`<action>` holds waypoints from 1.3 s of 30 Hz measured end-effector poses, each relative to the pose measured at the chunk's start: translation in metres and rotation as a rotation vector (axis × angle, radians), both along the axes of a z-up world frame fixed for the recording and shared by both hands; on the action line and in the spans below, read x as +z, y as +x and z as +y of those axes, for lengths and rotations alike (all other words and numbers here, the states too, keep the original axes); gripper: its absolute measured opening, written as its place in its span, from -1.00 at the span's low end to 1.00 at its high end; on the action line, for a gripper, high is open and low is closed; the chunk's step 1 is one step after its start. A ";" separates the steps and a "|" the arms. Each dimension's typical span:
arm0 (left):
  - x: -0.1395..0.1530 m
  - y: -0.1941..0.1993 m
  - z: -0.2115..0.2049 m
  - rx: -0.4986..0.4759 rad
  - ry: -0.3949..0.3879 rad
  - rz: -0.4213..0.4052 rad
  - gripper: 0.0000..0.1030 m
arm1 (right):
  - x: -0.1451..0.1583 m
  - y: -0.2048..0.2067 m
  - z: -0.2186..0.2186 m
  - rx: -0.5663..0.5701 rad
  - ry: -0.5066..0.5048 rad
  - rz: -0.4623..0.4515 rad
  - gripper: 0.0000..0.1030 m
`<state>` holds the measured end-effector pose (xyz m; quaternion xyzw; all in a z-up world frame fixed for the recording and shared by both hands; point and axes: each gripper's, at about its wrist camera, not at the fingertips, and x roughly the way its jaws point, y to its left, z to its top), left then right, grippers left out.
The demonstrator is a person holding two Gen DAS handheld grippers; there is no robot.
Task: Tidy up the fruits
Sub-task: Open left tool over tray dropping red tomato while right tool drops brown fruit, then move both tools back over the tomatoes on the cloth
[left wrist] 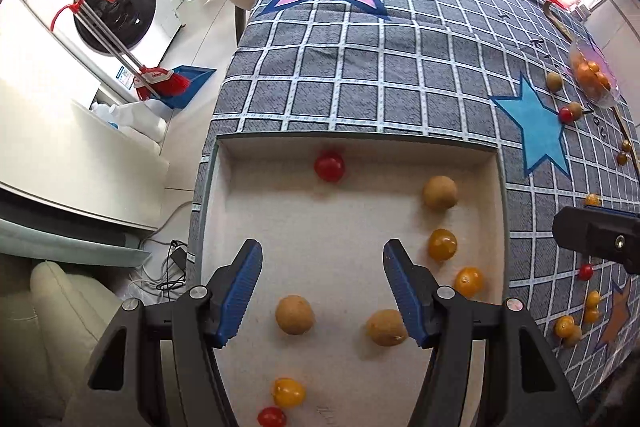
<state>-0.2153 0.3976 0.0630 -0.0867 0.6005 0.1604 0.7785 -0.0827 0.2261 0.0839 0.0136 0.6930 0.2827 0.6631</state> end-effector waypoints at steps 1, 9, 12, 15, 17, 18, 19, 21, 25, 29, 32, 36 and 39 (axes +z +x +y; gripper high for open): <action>0.003 0.001 -0.007 -0.018 0.000 -0.002 0.25 | 0.001 0.001 -0.011 -0.020 -0.006 0.002 0.58; 0.024 0.006 -0.072 -0.171 -0.001 -0.023 0.25 | -0.004 -0.001 -0.106 -0.161 -0.079 0.017 0.58; 0.028 0.005 -0.098 -0.235 -0.010 -0.020 0.25 | -0.009 -0.007 -0.138 -0.197 -0.114 0.024 0.58; 0.025 0.003 -0.126 -0.315 -0.025 -0.002 0.25 | -0.014 -0.016 -0.162 -0.207 -0.151 0.026 0.58; 0.020 0.000 -0.145 -0.368 -0.038 0.018 0.25 | -0.018 -0.024 -0.175 -0.202 -0.177 0.029 0.58; 0.016 -0.002 -0.153 -0.394 -0.044 0.029 0.25 | -0.020 -0.027 -0.181 -0.197 -0.191 0.029 0.58; 0.012 -0.004 -0.162 -0.418 -0.049 0.038 0.25 | -0.022 -0.031 -0.186 -0.191 -0.204 0.029 0.58; 0.003 -0.010 -0.177 -0.460 -0.061 0.056 0.25 | -0.026 -0.038 -0.196 -0.182 -0.222 0.030 0.58; -0.021 -0.019 -0.201 -0.531 -0.069 0.106 0.25 | -0.033 -0.050 -0.206 -0.148 -0.254 0.023 0.58; -0.034 -0.021 -0.214 -0.549 -0.081 0.122 0.25 | -0.041 -0.060 -0.210 -0.092 -0.255 0.018 0.51; -0.039 -0.017 -0.217 -0.529 -0.099 0.121 0.25 | -0.047 -0.066 -0.212 -0.055 -0.251 0.018 0.29; -0.044 -0.009 -0.220 -0.511 -0.109 0.121 0.25 | -0.053 -0.071 -0.214 -0.015 -0.236 0.010 0.23; -0.049 -0.005 -0.221 -0.499 -0.117 0.118 0.25 | -0.053 -0.076 -0.215 0.013 -0.216 0.001 0.23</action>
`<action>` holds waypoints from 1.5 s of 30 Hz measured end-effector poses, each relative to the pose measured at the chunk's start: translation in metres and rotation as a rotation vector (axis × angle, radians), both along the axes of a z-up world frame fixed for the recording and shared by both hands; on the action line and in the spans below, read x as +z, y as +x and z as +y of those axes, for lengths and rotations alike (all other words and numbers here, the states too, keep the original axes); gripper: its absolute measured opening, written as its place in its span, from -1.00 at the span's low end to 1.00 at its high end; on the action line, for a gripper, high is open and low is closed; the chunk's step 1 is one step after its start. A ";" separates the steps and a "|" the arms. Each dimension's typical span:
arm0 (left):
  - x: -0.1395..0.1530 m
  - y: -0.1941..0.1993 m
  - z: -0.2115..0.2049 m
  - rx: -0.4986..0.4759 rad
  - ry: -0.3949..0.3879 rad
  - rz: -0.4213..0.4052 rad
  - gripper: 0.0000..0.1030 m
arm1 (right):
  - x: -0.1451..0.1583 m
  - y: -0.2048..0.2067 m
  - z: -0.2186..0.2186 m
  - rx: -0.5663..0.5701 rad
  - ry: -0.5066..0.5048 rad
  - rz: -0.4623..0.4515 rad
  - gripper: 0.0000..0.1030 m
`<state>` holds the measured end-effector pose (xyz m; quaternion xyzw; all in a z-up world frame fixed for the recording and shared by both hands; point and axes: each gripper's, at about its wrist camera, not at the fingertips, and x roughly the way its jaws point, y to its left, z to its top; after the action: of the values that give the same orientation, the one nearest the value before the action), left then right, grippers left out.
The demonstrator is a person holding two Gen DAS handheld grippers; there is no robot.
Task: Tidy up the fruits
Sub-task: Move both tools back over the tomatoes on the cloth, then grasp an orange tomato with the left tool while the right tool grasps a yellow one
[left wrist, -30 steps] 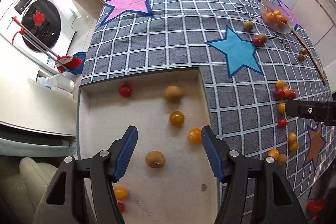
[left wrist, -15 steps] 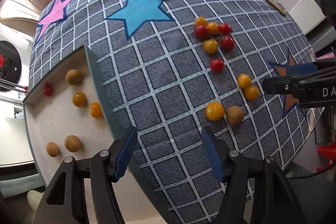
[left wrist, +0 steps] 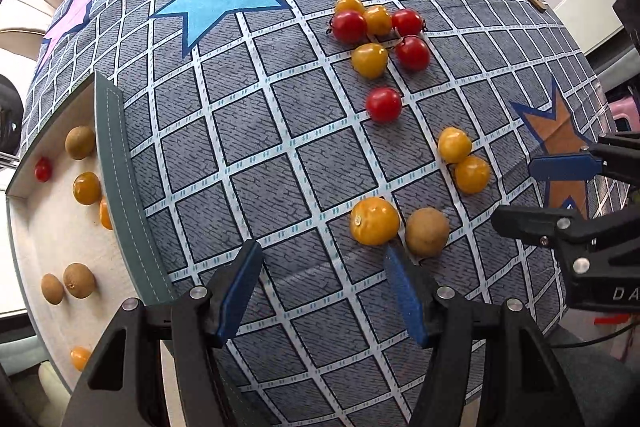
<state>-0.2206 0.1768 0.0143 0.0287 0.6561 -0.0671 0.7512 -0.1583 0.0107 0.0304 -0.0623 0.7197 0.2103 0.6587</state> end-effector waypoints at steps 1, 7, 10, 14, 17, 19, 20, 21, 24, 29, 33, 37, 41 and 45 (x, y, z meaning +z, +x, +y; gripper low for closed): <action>-0.001 0.001 0.000 0.003 -0.002 -0.001 0.25 | 0.000 -0.003 -0.003 0.008 0.008 -0.003 0.23; -0.003 0.008 -0.004 -0.002 0.011 -0.011 0.25 | -0.004 -0.008 0.004 0.041 0.028 -0.034 0.23; -0.003 0.008 -0.007 -0.002 0.014 -0.010 0.25 | -0.003 -0.002 0.016 0.050 0.040 -0.049 0.22; -0.003 0.011 -0.008 0.002 0.018 -0.010 0.25 | -0.002 0.009 0.024 0.066 0.052 -0.076 0.03; -0.002 0.024 -0.006 0.005 0.011 -0.002 0.25 | -0.001 0.010 0.029 0.080 0.062 -0.084 -0.19; -0.003 0.026 -0.006 -0.005 0.023 0.001 0.25 | -0.004 0.012 0.033 0.093 0.072 -0.077 -0.32; -0.003 0.027 -0.008 -0.011 0.033 0.001 0.25 | -0.006 0.014 0.037 0.103 0.071 -0.074 -0.42; -0.002 0.027 -0.011 -0.016 0.035 0.000 0.20 | -0.009 0.014 0.037 0.109 0.069 -0.069 -0.52; -0.001 0.025 -0.016 -0.030 0.031 0.006 -0.03 | -0.011 0.013 0.041 0.106 0.067 -0.059 -0.59; 0.002 0.022 -0.020 -0.040 -0.002 0.023 -0.53 | -0.015 0.009 0.039 0.046 0.086 -0.025 -0.60; 0.003 0.023 -0.015 0.011 -0.063 0.047 -0.53 | -0.012 0.012 0.032 -0.008 0.106 -0.002 -0.60; 0.012 0.027 -0.007 0.065 -0.108 0.043 -0.53 | -0.008 0.016 0.026 -0.063 0.130 0.017 -0.60; 0.026 0.035 0.004 0.101 -0.123 0.018 -0.53 | -0.001 0.019 0.022 -0.092 0.144 0.021 -0.60; 0.033 0.029 0.018 0.129 -0.126 -0.009 -0.53 | 0.010 0.022 0.022 -0.091 0.148 0.006 -0.60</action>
<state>-0.1917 0.1953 0.0475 -0.0607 0.6478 -0.0597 0.7570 -0.1366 0.0329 0.0407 0.0202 0.7064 0.2330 0.6681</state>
